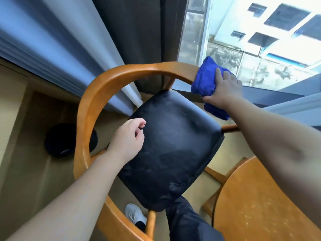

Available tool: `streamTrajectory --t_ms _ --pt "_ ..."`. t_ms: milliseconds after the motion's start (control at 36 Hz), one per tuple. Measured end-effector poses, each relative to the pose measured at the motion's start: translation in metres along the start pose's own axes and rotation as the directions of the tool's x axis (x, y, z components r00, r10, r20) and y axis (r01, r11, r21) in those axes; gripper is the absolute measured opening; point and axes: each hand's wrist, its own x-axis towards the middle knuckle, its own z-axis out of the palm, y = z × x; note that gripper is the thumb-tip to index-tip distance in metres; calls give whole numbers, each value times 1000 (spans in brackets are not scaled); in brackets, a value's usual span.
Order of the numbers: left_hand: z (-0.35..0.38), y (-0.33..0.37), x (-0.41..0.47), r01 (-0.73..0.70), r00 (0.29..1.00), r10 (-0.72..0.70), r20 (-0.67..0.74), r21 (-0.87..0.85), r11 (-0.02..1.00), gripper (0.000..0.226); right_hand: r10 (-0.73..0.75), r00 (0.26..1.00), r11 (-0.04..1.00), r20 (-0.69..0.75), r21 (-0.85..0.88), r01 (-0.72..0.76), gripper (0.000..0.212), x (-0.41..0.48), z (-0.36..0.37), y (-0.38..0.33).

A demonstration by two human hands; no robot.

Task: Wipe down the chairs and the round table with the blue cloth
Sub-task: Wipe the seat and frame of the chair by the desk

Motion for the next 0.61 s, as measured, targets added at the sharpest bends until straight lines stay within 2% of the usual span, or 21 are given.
streamTrajectory --t_ms 611 --pt "33 -8 -30 -136 990 133 46 61 989 29 314 947 947 66 43 -317 114 -97 27 74"
